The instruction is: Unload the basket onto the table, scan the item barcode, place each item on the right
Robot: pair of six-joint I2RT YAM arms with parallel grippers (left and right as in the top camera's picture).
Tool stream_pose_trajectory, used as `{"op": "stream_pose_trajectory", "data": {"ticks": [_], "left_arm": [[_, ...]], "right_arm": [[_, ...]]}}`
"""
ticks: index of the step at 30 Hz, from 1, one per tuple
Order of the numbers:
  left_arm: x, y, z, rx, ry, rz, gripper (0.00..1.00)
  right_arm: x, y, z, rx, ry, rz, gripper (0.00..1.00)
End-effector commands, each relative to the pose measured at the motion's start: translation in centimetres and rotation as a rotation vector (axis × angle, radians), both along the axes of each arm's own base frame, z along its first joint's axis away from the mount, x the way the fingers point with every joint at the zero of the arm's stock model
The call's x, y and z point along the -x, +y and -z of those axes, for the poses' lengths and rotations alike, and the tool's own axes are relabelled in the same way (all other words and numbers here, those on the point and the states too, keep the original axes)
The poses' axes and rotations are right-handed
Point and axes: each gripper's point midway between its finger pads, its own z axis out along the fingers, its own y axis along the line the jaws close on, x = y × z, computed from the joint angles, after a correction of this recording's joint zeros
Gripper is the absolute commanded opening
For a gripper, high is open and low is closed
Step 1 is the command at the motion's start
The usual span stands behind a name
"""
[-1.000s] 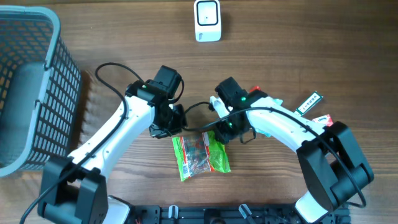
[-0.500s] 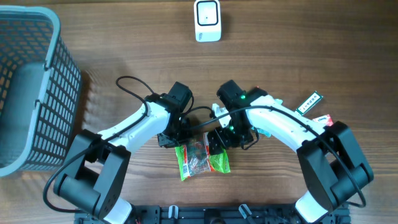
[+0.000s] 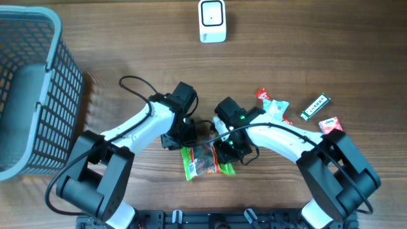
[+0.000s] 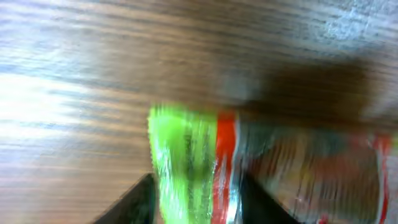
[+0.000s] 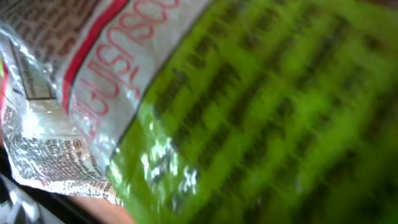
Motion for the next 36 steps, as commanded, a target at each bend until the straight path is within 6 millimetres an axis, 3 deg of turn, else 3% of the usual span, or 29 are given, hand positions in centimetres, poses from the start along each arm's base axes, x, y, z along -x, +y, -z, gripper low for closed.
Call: {"op": "stream_pose_trajectory", "data": {"ticks": [1,2,4,9,12,20,21,25,26,27,31,34,36], "left_arm": [[-4.7,-0.8,-4.7,0.051,-0.136,-0.013,0.54],[-5.7,-1.4,-6.0,0.079,-0.168,-0.017,0.57],[-6.1,-2.3,-6.7,0.126,-0.178,-0.011,0.5],[-4.4,-3.8,-5.0,0.109,-0.123,0.043,0.22],[-3.5,-5.2,-3.2,0.091,-0.094,0.089,0.16],[-3.3,-5.3,2.5,-0.016,-0.021,0.053,0.14],[-3.1,-5.2,3.0,-0.024,-0.008,0.054,0.13],[-3.1,-5.1,3.1,-0.026,-0.006,0.054,0.12],[-3.0,-5.1,3.1,-0.026,-0.003,0.054,0.09],[-2.9,-5.1,3.0,-0.026,0.002,0.059,0.05],[-3.9,-3.9,0.5,-0.031,-0.04,0.036,0.04],[-6.0,-2.2,-4.5,0.026,-0.131,-0.046,0.08],[-7.0,-1.7,-9.2,0.144,-0.226,-0.046,0.12]], "right_arm": [[-5.6,-3.6,1.6,0.143,-0.183,0.098,0.19],[-6.9,-4.1,1.5,0.127,-0.208,0.126,0.18],[-8.2,-4.9,1.4,0.115,-0.229,0.16,0.22],[-7.9,-3.6,0.8,-0.02,-0.222,0.033,0.61],[-7.5,-3.5,0.7,-0.028,-0.201,0.037,0.62],[-5.6,-3.3,0.8,-0.054,-0.118,0.041,0.66],[-5.3,-3.5,1.1,-0.049,-0.107,0.057,0.65],[-4.9,-3.6,1.6,-0.05,-0.108,0.054,0.39],[-4.9,-3.6,1.6,-0.053,-0.108,0.052,0.18],[-4.9,-3.6,1.6,-0.054,-0.108,0.053,0.04],[-6.6,-2.5,-1.2,-0.144,-0.166,0.042,0.04],[-9.1,-2.1,-5.3,-0.204,-0.291,0.062,0.04],[-9.5,-1.8,-7.6,-0.246,-0.327,0.093,0.04]]}}
